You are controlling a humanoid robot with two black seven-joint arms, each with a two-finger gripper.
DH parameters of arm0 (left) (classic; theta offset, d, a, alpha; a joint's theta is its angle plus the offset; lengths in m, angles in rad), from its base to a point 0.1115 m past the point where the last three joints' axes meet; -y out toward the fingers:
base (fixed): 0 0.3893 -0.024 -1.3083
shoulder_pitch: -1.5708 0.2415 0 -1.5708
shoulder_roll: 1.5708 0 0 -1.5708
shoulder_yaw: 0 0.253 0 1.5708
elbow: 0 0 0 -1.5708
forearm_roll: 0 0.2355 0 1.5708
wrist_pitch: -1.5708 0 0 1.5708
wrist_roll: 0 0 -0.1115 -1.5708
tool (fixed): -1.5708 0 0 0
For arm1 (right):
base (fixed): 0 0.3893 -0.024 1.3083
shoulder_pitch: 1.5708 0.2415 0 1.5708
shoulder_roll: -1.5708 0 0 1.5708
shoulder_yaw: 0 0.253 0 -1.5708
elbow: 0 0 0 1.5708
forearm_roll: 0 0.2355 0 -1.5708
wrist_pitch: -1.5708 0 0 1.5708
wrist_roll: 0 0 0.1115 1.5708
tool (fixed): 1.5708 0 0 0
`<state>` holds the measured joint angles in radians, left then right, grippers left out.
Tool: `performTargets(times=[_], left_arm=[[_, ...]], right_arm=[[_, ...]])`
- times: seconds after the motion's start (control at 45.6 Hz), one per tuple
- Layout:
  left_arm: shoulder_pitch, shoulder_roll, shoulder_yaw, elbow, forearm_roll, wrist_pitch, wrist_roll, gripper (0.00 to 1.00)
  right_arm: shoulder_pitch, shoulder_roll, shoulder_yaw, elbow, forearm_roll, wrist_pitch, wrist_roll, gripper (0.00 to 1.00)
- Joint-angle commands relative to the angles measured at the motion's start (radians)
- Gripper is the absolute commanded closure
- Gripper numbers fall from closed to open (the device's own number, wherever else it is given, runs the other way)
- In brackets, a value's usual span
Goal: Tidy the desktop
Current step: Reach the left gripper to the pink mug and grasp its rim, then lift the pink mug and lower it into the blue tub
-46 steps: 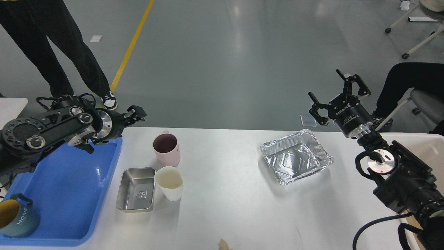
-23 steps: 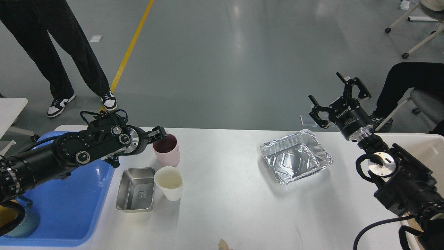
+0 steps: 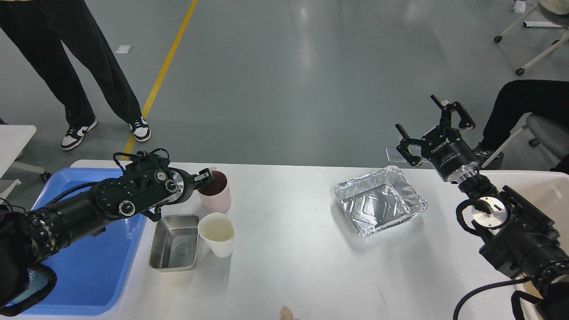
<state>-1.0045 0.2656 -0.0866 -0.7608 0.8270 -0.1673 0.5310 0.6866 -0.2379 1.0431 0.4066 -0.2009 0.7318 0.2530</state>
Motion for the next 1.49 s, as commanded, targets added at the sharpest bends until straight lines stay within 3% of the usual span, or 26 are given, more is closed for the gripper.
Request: performTargets(times=[0.0,0.219,0.329,0.394,0.635,0.767,0.854,0.942,1.03,1.052,1.139,1.249,1.38,1.468], left_arm=[[0.007,-0.028,0.007,0.034,0.024,-0.001,-0.009,0.39],[0.017,-0.049,0.024,0.067,0.027,-0.008,-0.020,0.50],[0.023,-0.055,0.022,0.074,0.032,-0.014,-0.020,0.75],[0.023,-0.055,0.021,0.074,0.032,-0.020,-0.020,1.00],[0.012,-0.055,0.018,0.066,0.032,-0.049,-0.020,1.00],[-0.052,0.000,-0.002,-0.024,0.023,-0.147,0.000,1.00],[-0.175,0.159,-0.025,-0.173,0.011,-0.291,0.035,1.00],[-0.288,0.328,-0.097,-0.337,-0.055,-0.521,0.110,1.00],[-0.423,0.480,-0.139,-0.393,-0.161,-0.775,0.159,1.00],[-0.465,0.507,-0.137,-0.391,-0.182,-0.793,0.162,1.00],[-0.615,0.566,-0.124,-0.361,-0.224,-0.793,0.162,1.00],[-0.709,0.580,-0.096,-0.313,-0.229,-0.793,0.161,1.00],[-0.681,0.641,-0.088,-0.310,-0.210,-0.793,0.153,1.00],[-0.567,0.747,-0.065,-0.307,-0.158,-0.793,0.142,1.00]], right_arm=[[-0.001,-0.001,0.000,0.000,0.000,0.000,0.000,0.00],[-0.001,-0.008,0.000,0.000,0.000,0.001,0.000,0.00],[-0.001,-0.008,0.000,0.000,0.000,0.001,0.000,0.00],[-0.004,-0.008,0.000,0.000,0.000,0.001,0.000,0.00],[-0.006,-0.006,-0.002,0.000,0.000,0.001,0.000,0.00],[-0.004,-0.006,-0.002,0.000,0.000,0.000,0.000,0.00],[-0.004,-0.008,-0.002,0.000,-0.002,0.000,0.000,0.00],[-0.002,-0.008,-0.002,0.000,-0.002,0.000,0.000,0.00],[-0.001,-0.008,-0.002,0.000,-0.002,0.000,-0.001,0.00],[-0.001,-0.008,-0.003,0.000,-0.002,0.000,-0.001,0.00],[0.004,-0.004,-0.003,0.000,-0.002,-0.003,-0.006,0.00],[0.008,0.000,-0.003,0.000,-0.003,-0.008,-0.011,0.00],[0.011,0.002,-0.003,0.014,-0.003,-0.021,-0.012,0.00],[0.011,-0.001,-0.003,0.037,-0.003,-0.028,-0.020,0.00]])
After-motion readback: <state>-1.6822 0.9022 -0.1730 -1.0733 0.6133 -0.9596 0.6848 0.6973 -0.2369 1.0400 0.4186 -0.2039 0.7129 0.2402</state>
